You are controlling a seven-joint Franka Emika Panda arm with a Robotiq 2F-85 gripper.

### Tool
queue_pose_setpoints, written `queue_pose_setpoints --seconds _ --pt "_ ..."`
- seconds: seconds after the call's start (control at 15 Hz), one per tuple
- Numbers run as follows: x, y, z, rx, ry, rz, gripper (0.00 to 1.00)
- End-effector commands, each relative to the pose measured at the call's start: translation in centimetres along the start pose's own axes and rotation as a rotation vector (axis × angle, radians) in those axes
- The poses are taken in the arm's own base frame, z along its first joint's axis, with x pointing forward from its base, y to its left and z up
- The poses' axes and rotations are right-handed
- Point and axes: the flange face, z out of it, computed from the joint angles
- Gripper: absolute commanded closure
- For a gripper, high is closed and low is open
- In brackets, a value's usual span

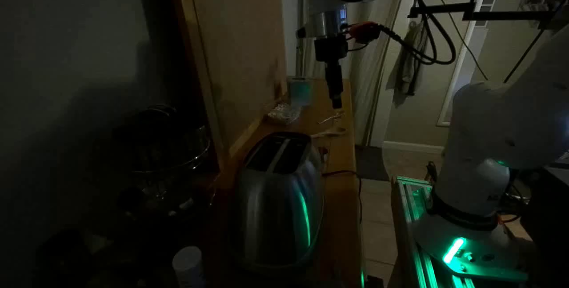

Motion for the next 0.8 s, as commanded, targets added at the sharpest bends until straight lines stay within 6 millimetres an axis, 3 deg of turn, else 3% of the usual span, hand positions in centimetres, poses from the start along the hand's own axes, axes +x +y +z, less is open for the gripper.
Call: queue_pose_setpoints --seconds 0.0,0.4,0.53,0.73 --pt "0.0 0.0 0.0 0.0 0.0 0.0 0.0" --pt "0.5 0.7 -0.4 -0.016 0.038 0.013 0.0" --pt "2.2 4.0 -1.9 -0.124 0.163 0.025 0.0" --pt "4.3 9.3 -3.3 -0.154 0.372 0.11 0.0"
